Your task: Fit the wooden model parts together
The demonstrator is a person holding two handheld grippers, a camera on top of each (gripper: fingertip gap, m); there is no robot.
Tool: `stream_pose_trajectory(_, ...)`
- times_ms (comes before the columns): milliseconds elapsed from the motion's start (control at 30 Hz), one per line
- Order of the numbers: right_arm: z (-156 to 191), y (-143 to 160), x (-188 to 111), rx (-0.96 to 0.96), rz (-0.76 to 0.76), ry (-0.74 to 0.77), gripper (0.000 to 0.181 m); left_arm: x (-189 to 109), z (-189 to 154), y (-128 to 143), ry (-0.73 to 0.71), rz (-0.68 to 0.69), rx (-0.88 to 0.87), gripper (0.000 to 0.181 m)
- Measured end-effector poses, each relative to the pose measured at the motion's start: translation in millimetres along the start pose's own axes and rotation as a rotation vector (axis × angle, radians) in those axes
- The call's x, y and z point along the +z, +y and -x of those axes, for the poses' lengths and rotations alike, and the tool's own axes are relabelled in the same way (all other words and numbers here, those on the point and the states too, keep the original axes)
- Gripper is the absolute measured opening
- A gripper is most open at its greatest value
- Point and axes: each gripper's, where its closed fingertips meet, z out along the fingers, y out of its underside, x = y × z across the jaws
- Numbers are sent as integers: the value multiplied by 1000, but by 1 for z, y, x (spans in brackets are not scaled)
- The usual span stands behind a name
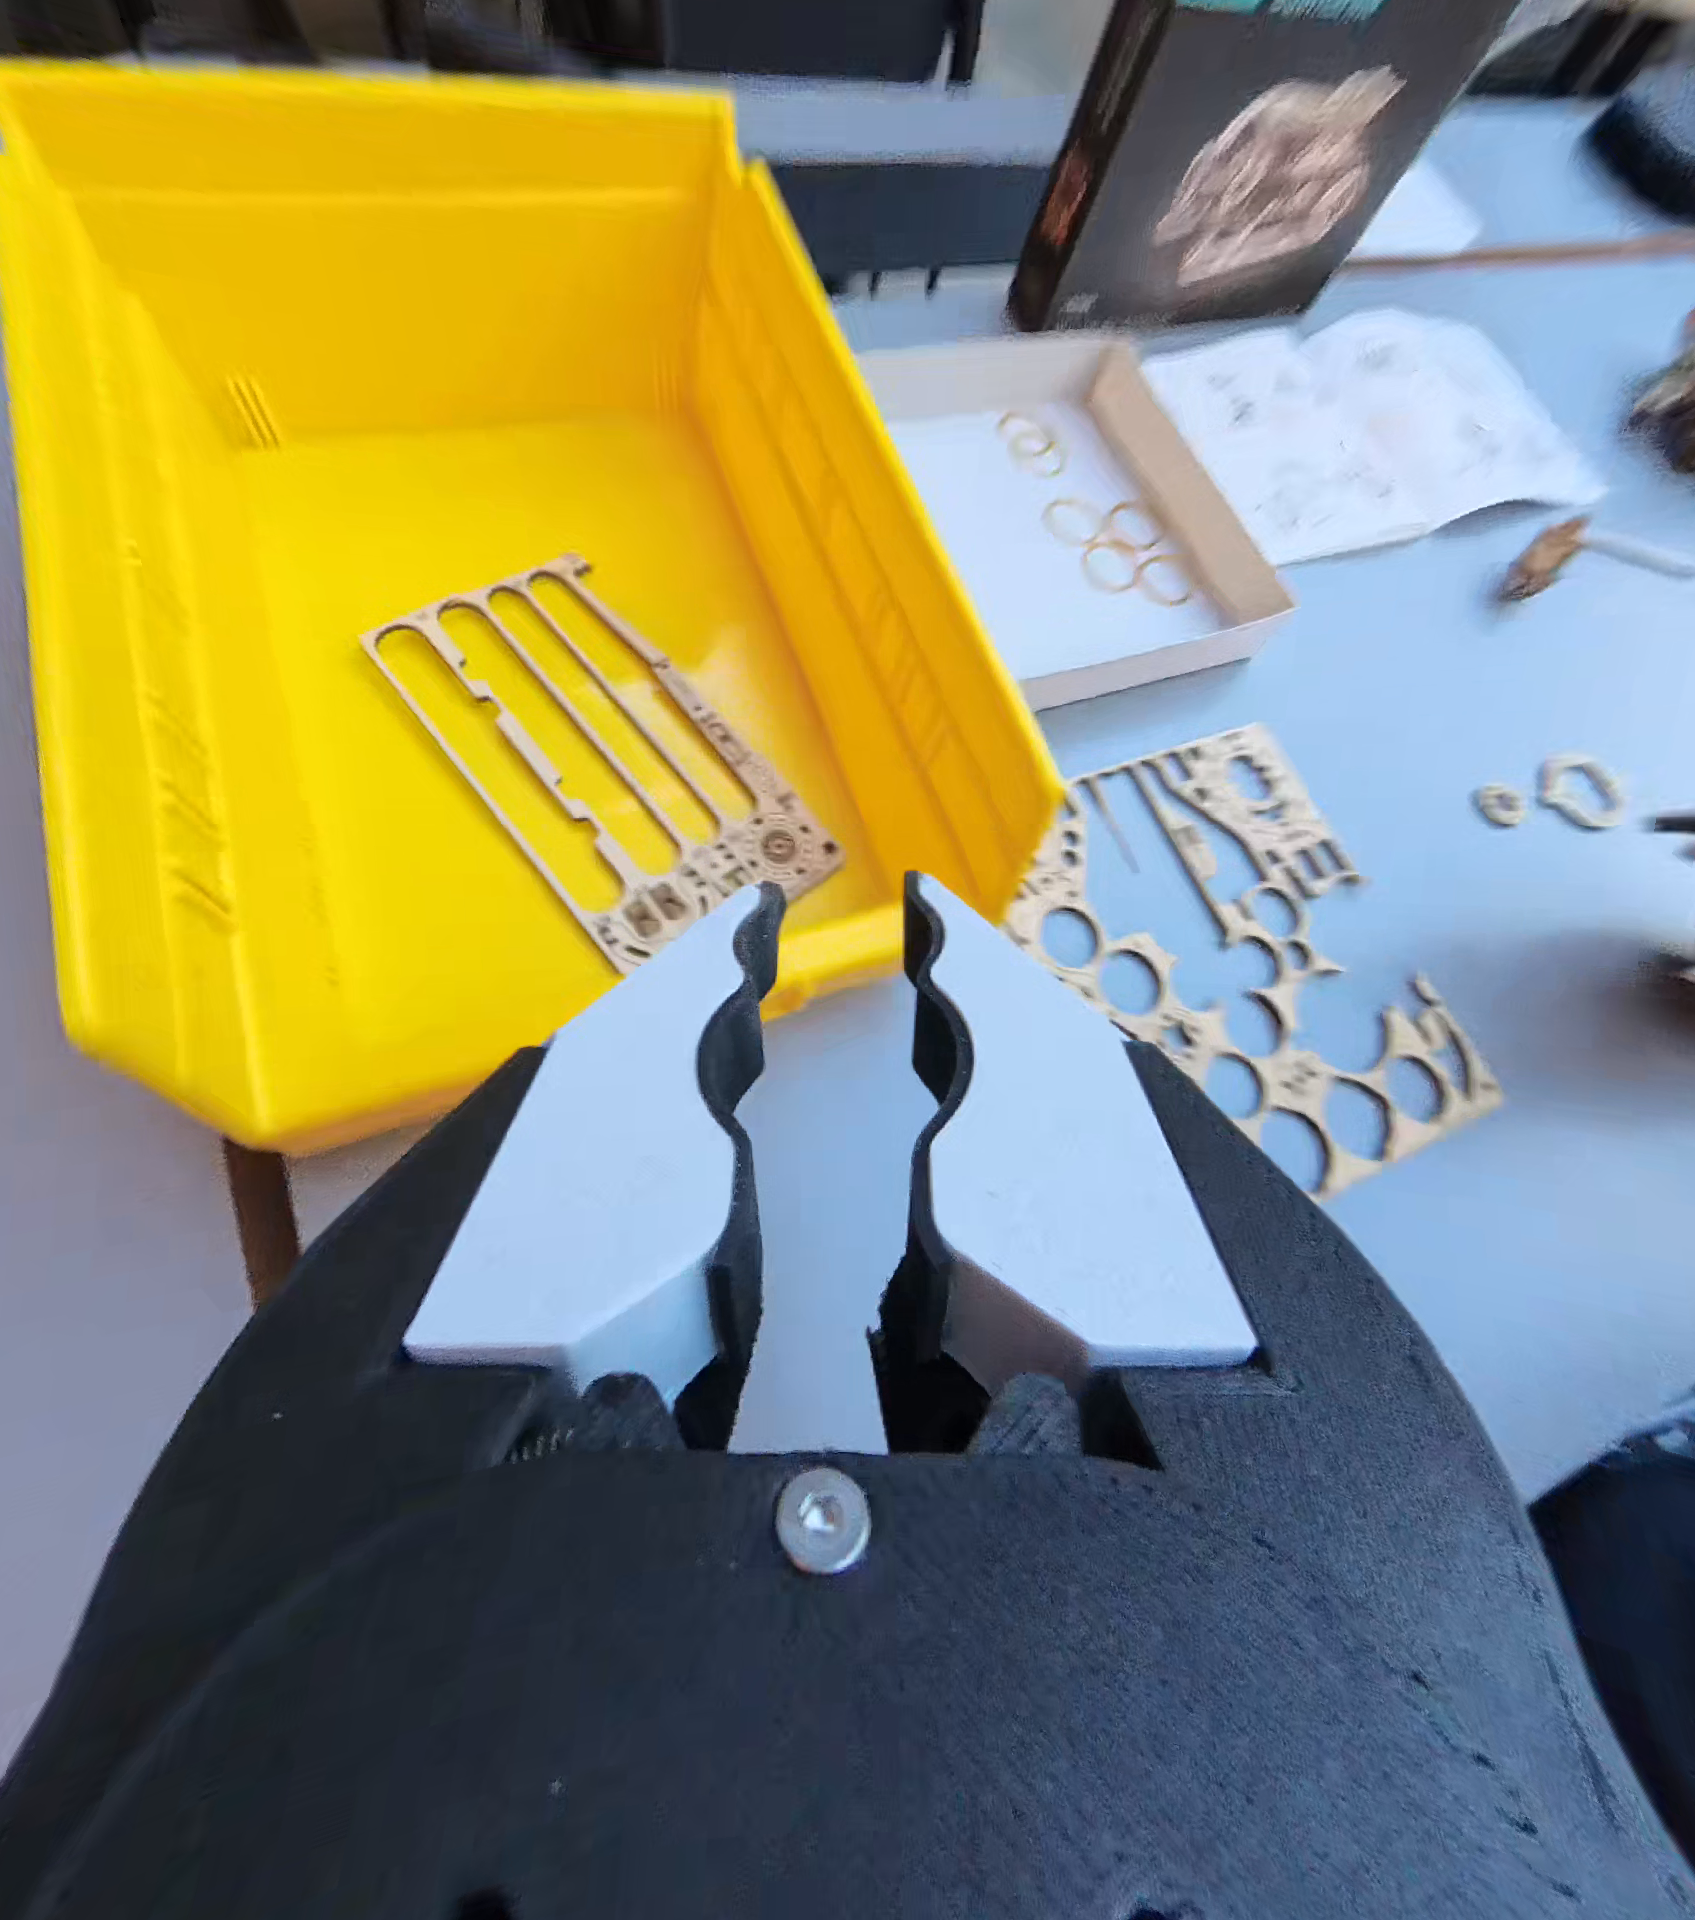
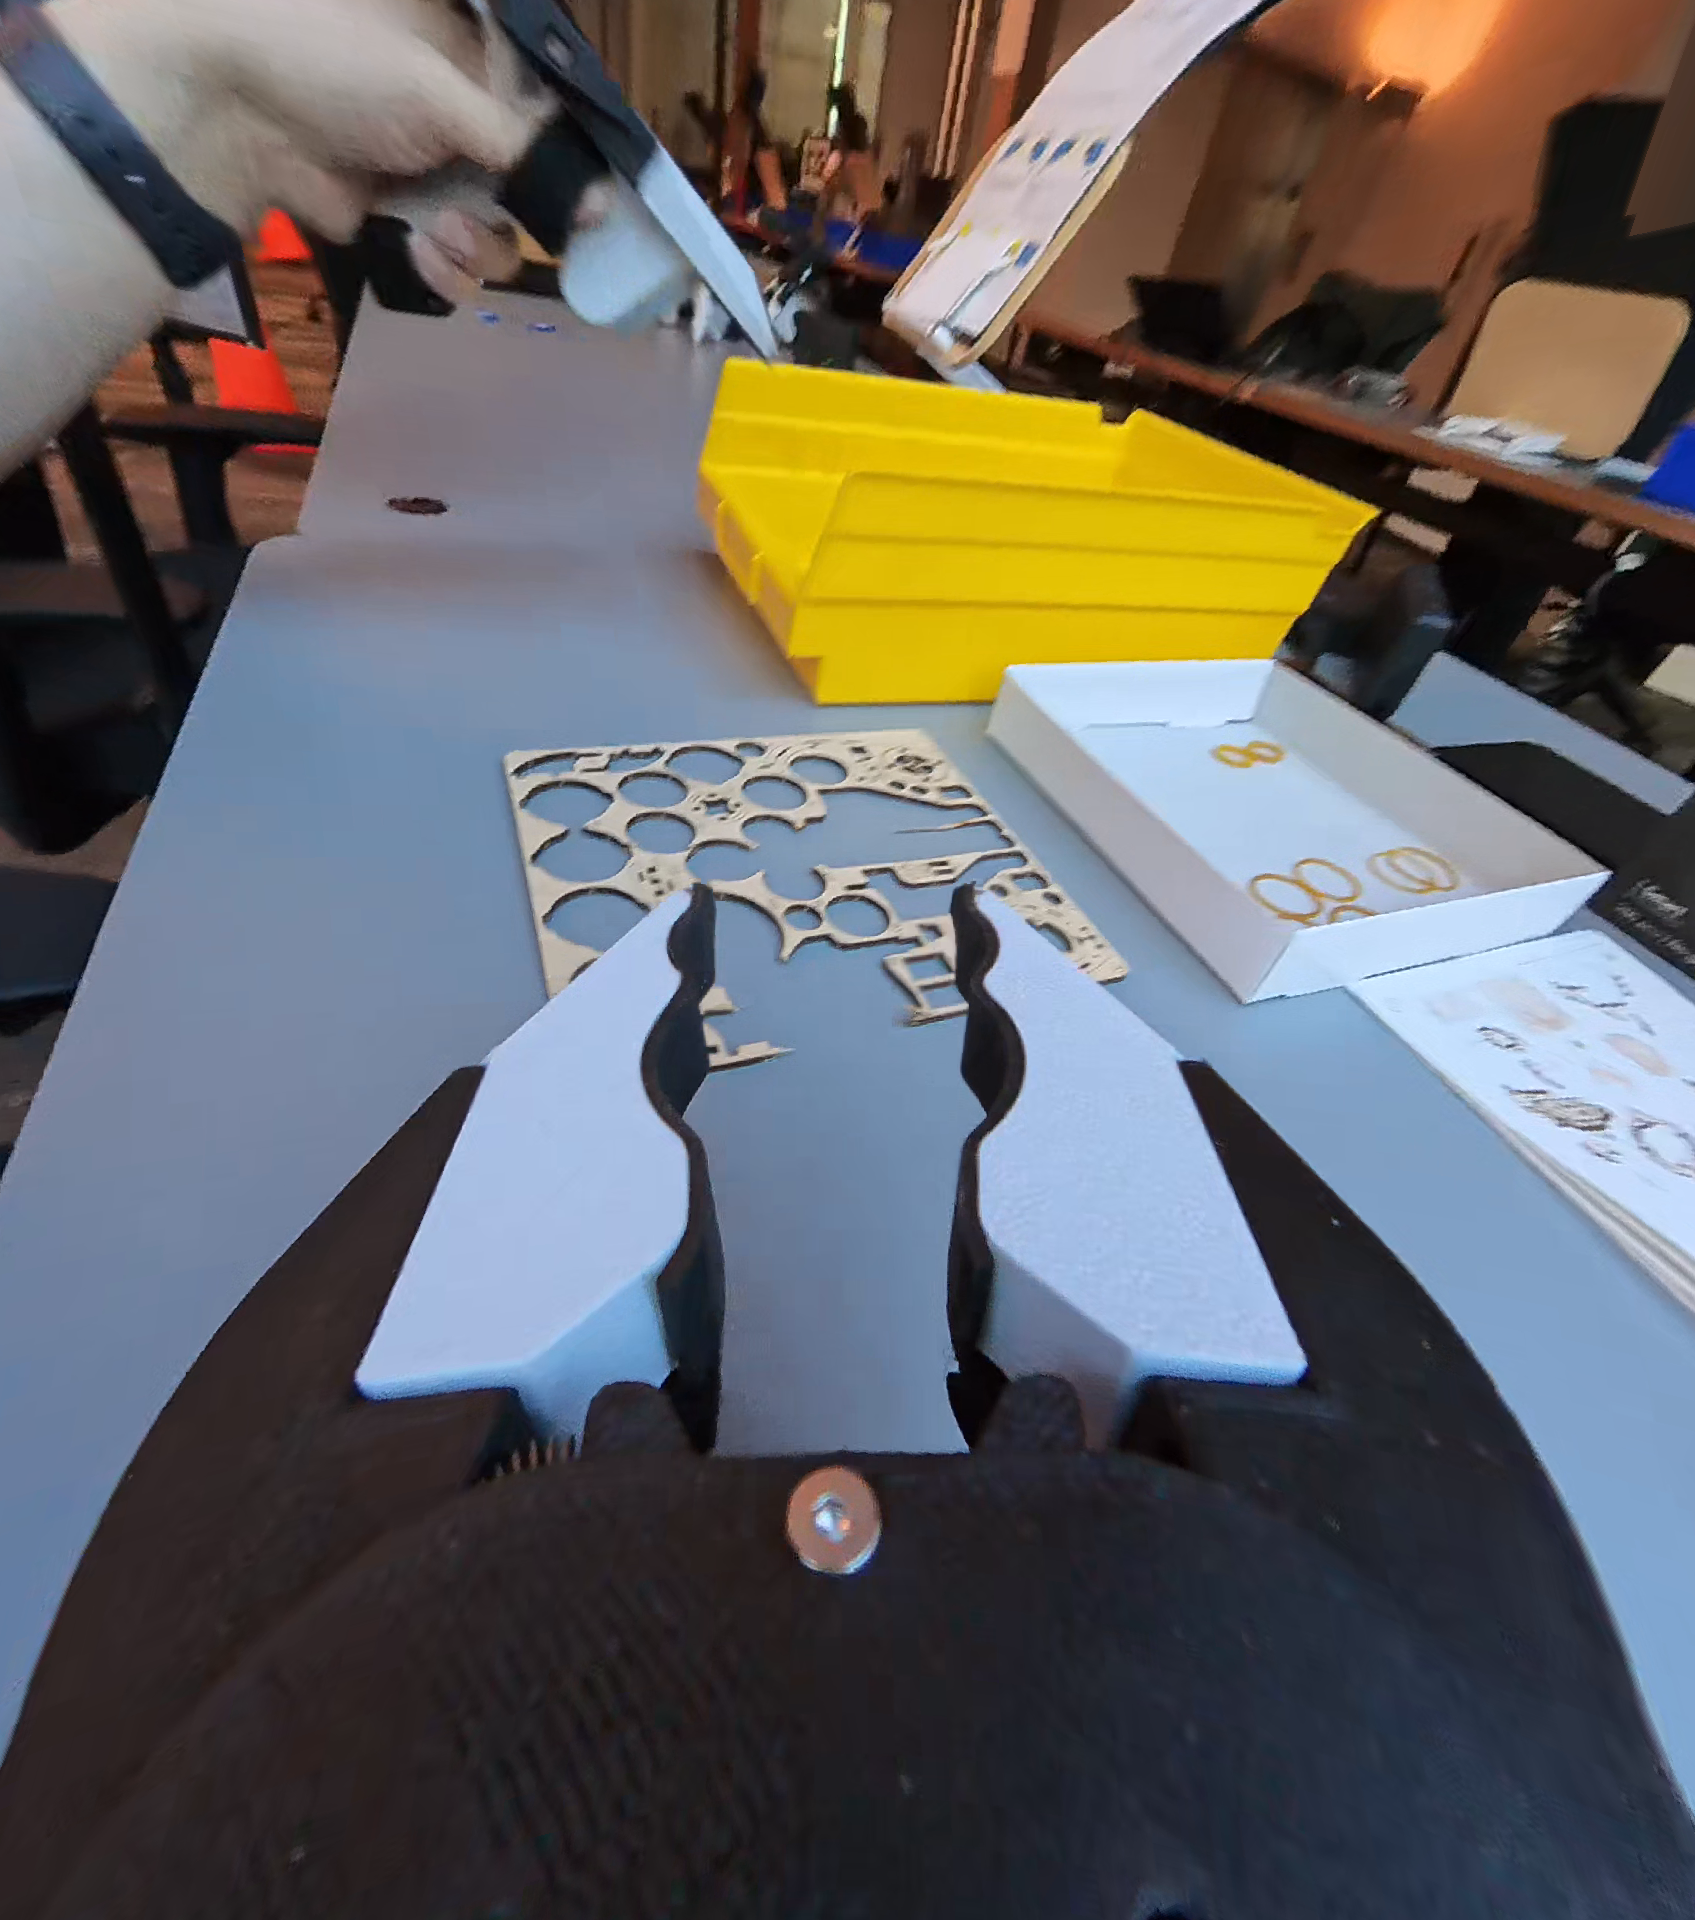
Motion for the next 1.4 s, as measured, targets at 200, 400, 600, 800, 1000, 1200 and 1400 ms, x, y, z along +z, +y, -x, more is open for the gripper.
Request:
stream_pose_trajectory(200,4,-7,-6,4,-63,-29,38,77,64,13,-174,440,-94,14)
stream_pose_trajectory(400,4,-7,-7,-49,-49,-7,38,108,84,21,-226,621,-149,19)
stream_pose_trajectory(600,5,-6,-8,-82,-34,2,38,122,93,29,-233,693,-187,15)
stream_pose_trajectory(800,2,-6,-8,-67,-35,8,38,127,95,35,-244,722,-167,15)
stream_pose_trajectory(1000,4,-2,-6,-88,-10,9,38,131,93,34,-248,713,-99,6)
stream_pose_trajectory(1200,3,-1,-6,-91,-6,10,38,123,100,27,-317,700,-24,5)
stream_pose_trajectory(1400,5,2,-4,-102,10,3,38,103,108,-2,-413,619,62,5)
